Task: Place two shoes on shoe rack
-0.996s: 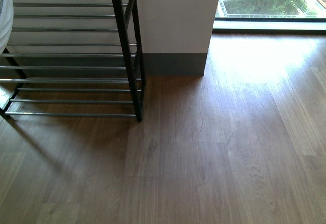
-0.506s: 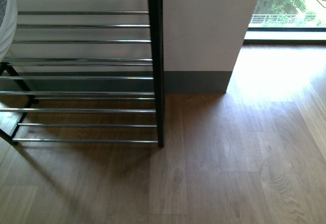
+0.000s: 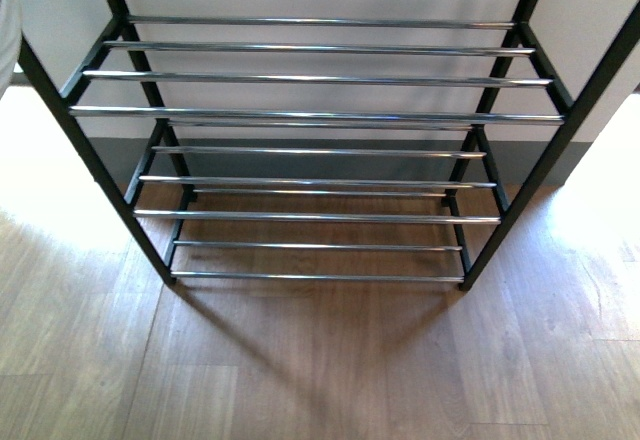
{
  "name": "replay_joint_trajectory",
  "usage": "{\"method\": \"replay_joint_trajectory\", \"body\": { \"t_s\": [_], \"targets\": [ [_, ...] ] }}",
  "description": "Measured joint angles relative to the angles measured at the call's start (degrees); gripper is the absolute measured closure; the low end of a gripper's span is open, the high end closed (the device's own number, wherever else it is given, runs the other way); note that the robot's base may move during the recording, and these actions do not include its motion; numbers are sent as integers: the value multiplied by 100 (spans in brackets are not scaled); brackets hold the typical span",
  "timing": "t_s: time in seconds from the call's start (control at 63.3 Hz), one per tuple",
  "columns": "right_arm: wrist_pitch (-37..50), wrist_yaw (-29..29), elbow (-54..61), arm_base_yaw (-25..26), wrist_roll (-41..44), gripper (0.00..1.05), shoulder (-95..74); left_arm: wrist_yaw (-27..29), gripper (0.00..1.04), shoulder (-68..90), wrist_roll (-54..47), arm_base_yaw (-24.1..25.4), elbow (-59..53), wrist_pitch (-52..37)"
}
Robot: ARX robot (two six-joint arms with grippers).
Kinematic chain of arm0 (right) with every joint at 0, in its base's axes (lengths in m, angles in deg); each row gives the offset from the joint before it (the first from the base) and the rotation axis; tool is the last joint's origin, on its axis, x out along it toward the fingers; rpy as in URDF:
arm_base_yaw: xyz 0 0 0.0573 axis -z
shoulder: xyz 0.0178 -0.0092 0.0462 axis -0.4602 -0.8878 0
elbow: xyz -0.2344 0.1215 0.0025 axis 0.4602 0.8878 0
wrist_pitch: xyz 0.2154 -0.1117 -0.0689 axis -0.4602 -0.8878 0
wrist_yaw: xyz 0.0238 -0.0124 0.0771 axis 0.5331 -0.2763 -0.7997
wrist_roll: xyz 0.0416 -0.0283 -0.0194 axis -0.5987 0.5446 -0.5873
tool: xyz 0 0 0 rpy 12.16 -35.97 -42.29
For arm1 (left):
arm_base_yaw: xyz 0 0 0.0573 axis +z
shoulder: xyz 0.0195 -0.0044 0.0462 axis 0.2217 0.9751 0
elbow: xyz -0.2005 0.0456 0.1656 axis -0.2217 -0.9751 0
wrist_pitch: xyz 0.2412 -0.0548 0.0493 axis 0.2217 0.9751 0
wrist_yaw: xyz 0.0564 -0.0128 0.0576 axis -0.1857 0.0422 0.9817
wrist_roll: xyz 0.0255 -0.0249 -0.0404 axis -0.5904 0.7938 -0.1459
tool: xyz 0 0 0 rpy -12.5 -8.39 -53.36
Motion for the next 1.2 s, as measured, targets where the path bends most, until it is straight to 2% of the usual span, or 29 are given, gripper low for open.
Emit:
{"method": "replay_joint_trajectory", "body": {
  "t_s": [0.996,1.091,1.138,1.201],
  "targets": [
    [-2,52,24,-4,0,103,2,-24,103,4,-4,-9,-4,0],
    [44,-708,-2,129,-420,103,-122,-7,103,4,-2,-9,-4,0],
    [160,-713,-59,61,-601,103,-356,-2,103,4,-2,-9,-4,0],
    [507,-297,-330,-240,-935,103,-1141,-4,103,4,-2,-9,-4,0]
  ]
}}
